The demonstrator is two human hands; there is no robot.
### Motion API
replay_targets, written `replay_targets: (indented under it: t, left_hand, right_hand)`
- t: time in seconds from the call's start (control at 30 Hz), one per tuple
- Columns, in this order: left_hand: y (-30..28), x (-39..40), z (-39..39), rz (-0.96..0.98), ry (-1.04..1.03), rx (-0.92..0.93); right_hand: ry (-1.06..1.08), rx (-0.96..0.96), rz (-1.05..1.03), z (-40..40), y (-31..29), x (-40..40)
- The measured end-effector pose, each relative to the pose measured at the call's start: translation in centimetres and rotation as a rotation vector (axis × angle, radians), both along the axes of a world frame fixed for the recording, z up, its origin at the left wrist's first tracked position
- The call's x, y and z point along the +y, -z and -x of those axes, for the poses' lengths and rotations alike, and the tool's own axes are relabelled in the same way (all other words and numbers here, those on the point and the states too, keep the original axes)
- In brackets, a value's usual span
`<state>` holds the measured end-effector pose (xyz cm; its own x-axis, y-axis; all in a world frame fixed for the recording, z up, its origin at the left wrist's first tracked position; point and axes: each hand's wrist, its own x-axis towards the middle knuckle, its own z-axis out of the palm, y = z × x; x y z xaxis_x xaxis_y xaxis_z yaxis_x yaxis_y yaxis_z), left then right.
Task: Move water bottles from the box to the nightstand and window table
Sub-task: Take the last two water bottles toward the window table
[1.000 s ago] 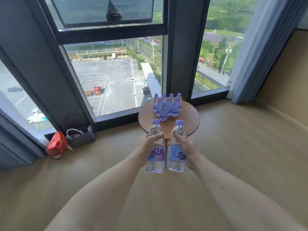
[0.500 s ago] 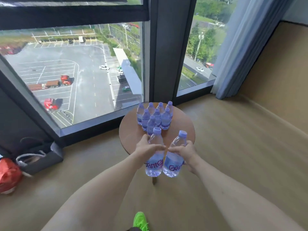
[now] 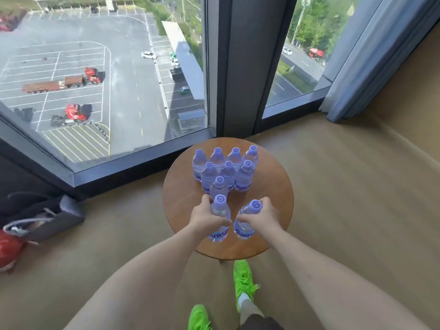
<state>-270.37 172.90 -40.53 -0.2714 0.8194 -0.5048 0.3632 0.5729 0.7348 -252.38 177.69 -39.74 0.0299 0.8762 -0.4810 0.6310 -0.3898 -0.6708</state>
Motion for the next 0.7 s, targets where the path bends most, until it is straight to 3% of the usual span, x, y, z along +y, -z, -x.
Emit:
replay_targets:
  t: [0.33,0.7]
  left_hand:
    - [4.9,6.8,-2.5,0.009,-0.005,0.195]
    - [9.5,8.2,-3.2,-0.003,0.002,0.29]
  right_hand:
    - [-0.15,-0.055,0.073,1.1,5.2,10.4]
    - [-0.123,-0.107,0.05,4.9,9.2,13.7]
